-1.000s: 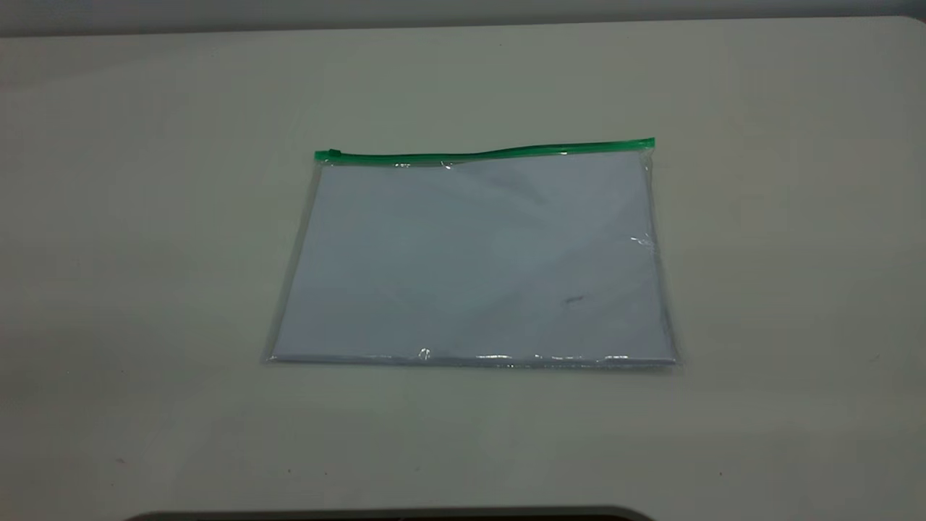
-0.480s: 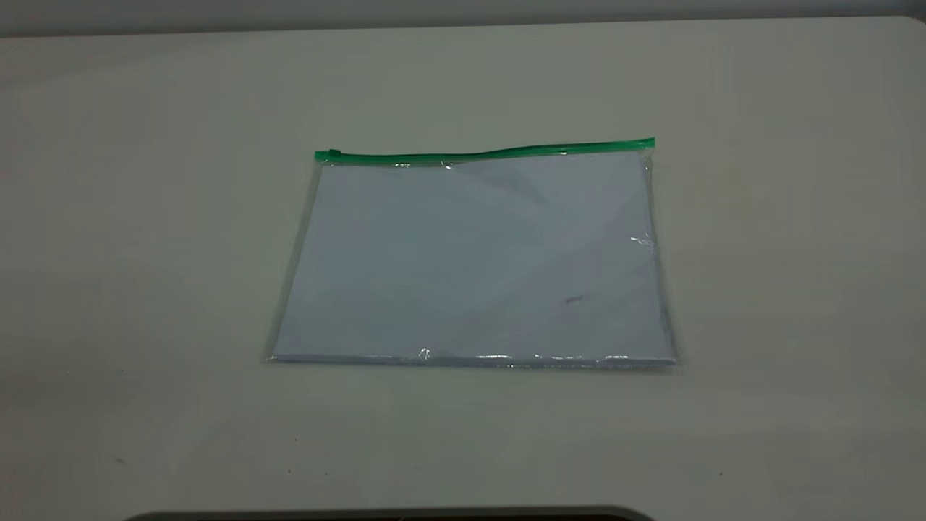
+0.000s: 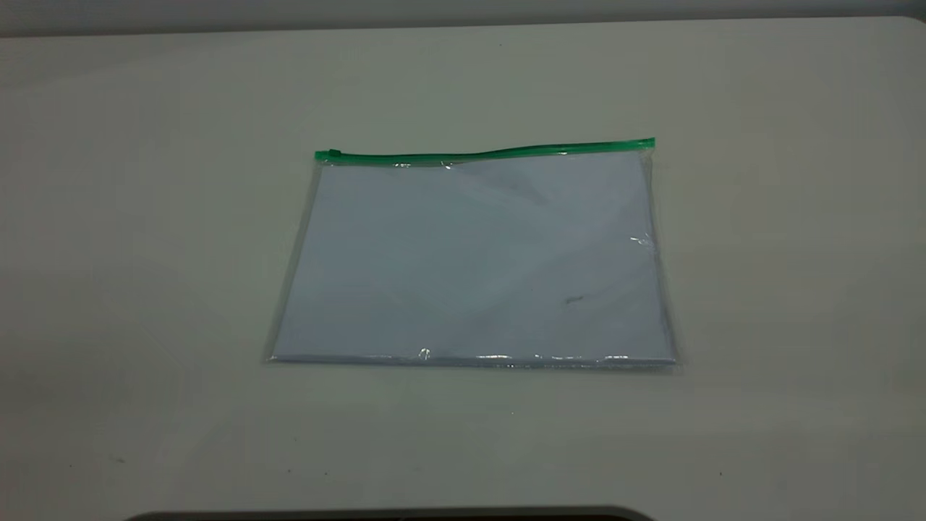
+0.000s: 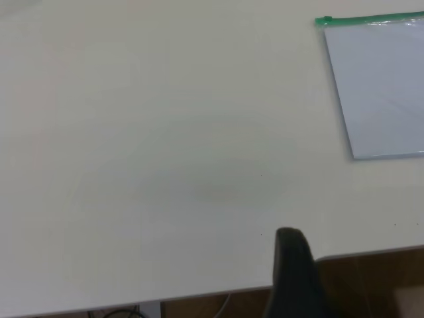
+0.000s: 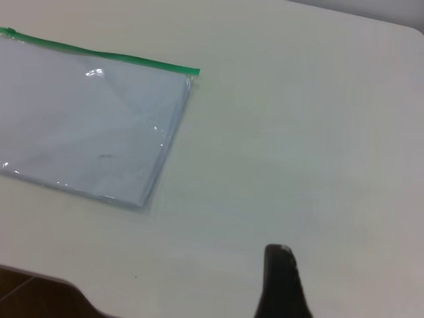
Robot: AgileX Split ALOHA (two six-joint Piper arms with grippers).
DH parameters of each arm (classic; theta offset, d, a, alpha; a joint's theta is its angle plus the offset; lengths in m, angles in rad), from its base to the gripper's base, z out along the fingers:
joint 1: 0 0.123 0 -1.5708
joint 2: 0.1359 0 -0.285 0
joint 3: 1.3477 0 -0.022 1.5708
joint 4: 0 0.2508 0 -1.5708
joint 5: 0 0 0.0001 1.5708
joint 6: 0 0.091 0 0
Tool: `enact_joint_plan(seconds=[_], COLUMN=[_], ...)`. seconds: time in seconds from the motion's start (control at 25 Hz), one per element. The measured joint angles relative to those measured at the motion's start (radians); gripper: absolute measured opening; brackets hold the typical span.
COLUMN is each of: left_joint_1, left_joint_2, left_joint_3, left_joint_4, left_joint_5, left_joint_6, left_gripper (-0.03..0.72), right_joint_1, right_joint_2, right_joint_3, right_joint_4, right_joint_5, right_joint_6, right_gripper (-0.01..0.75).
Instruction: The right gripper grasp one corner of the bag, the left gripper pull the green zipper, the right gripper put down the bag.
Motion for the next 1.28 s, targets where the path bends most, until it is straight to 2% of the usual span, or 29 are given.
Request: enact_joint_plan(seconds=[0.48,0.8,1.28], left_joint_1=[0.0,0.0,0.0], left_joint_2=[0.0,0.0,0.0], left_joint_3=[0.0,0.0,0.0], left_joint_4=[0.0,0.0,0.001], left_joint_5=[0.0,0.0,0.0], left_joint_6=[0.0,0.0,-0.003], left_gripper=[0.536,0.536,0.536], right_joint_1=[0.0,0.0,0.0], right_joint_2=[0.0,0.0,0.0], right_joint_3=[0.0,0.0,0.0], right_joint_4=[-0.01,-0.088,-0.097], right_joint_5=[0.0,-0.003,-0.004], right_joint_6=[0.009,0.124,0.137], right_gripper=[0.564,0.564,0.564])
